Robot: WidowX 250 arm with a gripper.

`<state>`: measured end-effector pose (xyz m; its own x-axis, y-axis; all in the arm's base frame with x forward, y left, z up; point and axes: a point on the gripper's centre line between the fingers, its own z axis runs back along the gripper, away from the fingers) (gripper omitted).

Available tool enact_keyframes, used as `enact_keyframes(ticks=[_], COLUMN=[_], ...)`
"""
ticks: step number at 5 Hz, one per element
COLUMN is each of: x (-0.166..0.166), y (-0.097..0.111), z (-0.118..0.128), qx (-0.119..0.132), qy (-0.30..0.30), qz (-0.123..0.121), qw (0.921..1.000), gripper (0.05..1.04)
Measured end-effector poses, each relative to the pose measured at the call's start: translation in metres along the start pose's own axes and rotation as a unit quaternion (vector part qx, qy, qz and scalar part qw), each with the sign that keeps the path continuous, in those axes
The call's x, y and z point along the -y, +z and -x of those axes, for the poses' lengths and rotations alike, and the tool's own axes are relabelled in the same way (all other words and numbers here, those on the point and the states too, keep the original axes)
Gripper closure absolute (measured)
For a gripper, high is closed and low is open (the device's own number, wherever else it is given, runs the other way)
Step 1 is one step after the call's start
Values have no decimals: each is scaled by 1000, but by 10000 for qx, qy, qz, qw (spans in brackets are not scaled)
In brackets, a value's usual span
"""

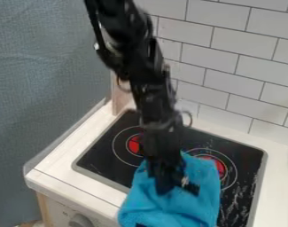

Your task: Fold the cloth from top to bottom

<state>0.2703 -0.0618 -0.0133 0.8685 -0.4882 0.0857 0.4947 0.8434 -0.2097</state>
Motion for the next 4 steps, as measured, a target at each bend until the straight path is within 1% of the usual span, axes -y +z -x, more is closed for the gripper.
enact_keyframes(ticks=[1, 2, 3, 4], x=[0, 0, 1, 5], y=[-4, -3, 1, 18], z=[1, 1, 0, -3], qx=[-55, -66, -95, -12], qy=[-80, -43, 84, 107], qz=[-23, -74, -236, -391], qw=[10000, 9999, 9996, 9992], gripper=[1031, 1005, 847, 604])
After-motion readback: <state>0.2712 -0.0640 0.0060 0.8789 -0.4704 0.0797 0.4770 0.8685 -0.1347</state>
